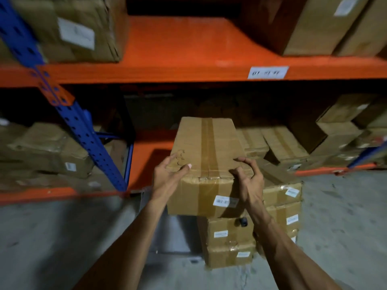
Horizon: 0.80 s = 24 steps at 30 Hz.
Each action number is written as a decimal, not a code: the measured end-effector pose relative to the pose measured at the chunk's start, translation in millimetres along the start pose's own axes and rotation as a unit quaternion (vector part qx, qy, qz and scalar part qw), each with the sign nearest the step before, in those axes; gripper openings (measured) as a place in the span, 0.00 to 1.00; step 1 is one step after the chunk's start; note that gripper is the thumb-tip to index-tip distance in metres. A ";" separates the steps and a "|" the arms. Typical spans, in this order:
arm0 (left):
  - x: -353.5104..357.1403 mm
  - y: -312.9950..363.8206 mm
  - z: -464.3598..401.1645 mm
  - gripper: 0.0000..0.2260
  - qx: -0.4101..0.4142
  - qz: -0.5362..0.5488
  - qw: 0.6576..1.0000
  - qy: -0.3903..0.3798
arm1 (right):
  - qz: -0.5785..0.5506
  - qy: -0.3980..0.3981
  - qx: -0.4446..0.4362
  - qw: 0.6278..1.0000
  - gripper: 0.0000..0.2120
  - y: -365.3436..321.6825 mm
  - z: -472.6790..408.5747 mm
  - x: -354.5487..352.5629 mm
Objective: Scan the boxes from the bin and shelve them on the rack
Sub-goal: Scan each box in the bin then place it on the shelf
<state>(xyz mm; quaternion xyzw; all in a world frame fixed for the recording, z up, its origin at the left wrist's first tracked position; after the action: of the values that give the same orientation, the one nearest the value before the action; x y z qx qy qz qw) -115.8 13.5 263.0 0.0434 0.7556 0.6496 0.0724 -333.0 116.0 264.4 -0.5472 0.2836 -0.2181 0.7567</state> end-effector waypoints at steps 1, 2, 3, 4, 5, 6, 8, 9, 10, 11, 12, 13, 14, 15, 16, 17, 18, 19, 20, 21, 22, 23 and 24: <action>0.0 21.1 8.5 0.25 0.014 -0.008 1.000 -0.006 | -0.005 0.005 -0.010 1.000 0.14 -14.4 16.4 -9.9; -1.6 42.1 18.2 0.24 0.031 -0.016 0.999 -0.008 | -0.012 0.010 -0.022 1.000 0.14 -28.3 34.1 -19.8; -3.8 61.2 27.8 0.24 0.045 -0.022 0.999 -0.012 | -0.018 0.016 -0.034 0.999 0.14 -41.0 51.7 -29.8; -6.0 79.0 37.9 0.24 0.052 -0.023 0.998 -0.021 | -0.021 0.021 -0.044 0.999 0.15 -52.4 69.5 -39.8; -7.9 92.9 47.0 0.24 0.053 -0.024 0.998 -0.032 | -0.021 0.027 -0.049 0.998 0.16 -61.1 85.4 -49.1; -10.9 111.0 57.3 0.24 0.057 -0.021 0.997 -0.044 | -0.024 0.035 -0.057 0.997 0.17 -71.6 104.3 -58.5; -17.9 147.0 75.7 0.24 0.078 -0.014 0.995 -0.060 | -0.027 0.055 -0.079 0.995 0.18 -92.5 139.8 -75.2; -22.8 166.8 83.1 0.24 0.097 -0.013 0.993 -0.062 | -0.029 0.066 -0.095 0.993 0.18 -104.9 157.1 -82.6; -28.5 184.9 89.7 0.25 0.115 -0.011 0.991 -0.063 | -0.032 0.072 -0.110 0.991 0.18 -116.9 172.7 -87.9; -34.1 201.6 94.7 0.26 0.130 -0.007 0.989 -0.064 | -0.040 0.078 -0.123 0.988 0.18 -128.9 186.3 -92.2; -39.9 218.2 98.2 0.28 0.146 -0.004 0.987 -0.065 | -0.049 0.081 -0.138 0.986 0.18 -141.9 198.2 -94.9; -46.0 234.5 99.8 0.30 0.161 -0.002 0.985 -0.063 | -0.057 0.082 -0.149 0.984 0.17 -155.7 208.1 -96.7; -51.9 249.4 99.6 0.31 0.178 -0.001 0.982 -0.061 | -0.063 0.083 -0.159 0.982 0.17 -169.6 215.9 -97.4; -56.9 264.2 96.3 0.31 0.193 -0.002 0.979 -0.060 | -0.069 0.086 -0.170 0.979 0.17 -184.3 221.3 -97.1; -61.7 277.7 91.2 0.31 0.204 -0.003 0.977 -0.057 | -0.073 0.084 -0.178 0.978 0.17 -199.2 224.7 -95.4; -67.1 289.5 86.3 0.31 0.212 -0.004 0.976 -0.050 | -0.077 0.077 -0.182 0.977 0.17 -213.5 226.8 -92.1; -72.5 301.1 80.1 0.31 0.221 -0.003 0.974 -0.039 | -0.086 0.067 -0.186 0.976 0.17 -228.1 226.9 -87.1; -77.4 311.2 71.7 0.31 0.230 -0.003 0.973 -0.026 | -0.093 0.058 -0.192 0.975 0.17 -242.5 223.8 -81.4; -81.9 319.1 62.4 0.31 0.235 -0.005 0.972 -0.015 | -0.096 0.051 -0.197 0.974 0.17 -255.0 218.3 -74.7; -85.9 325.6 51.5 0.32 0.239 -0.010 0.971 -0.004 | -0.098 0.045 -0.202 0.973 0.17 -266.7 210.6 -67.1; -89.4 331.0 39.1 0.32 0.244 -0.014 0.970 0.005 | -0.100 0.036 -0.206 0.973 0.17 -278.4 201.1 -58.4; -92.1 334.5 24.9 0.33 0.246 -0.016 0.969 0.011 | -0.102 0.027 -0.210 0.972 0.17 -289.5 189.5 -49.5; -93.9 336.2 9.7 0.33 0.245 -0.015 0.969 0.017 | -0.103 0.020 -0.211 0.972 0.17 -298.6 175.0 -40.2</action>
<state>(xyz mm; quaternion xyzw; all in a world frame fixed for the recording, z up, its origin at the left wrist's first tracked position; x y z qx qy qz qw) -31.2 59.1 598.7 0.0373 0.8932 0.4446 0.0569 -251.8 173.7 598.3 -0.7164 0.2805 -0.2406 0.5918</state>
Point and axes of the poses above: each hand's wrist, its own z-axis away from the middle knuckle, its own x-axis out of the palm, y = z × x, the point moved 2 cm from there along -z, towards the middle knuckle, and after that the axes turned 15 degrees about x, right-handed, at the moved point
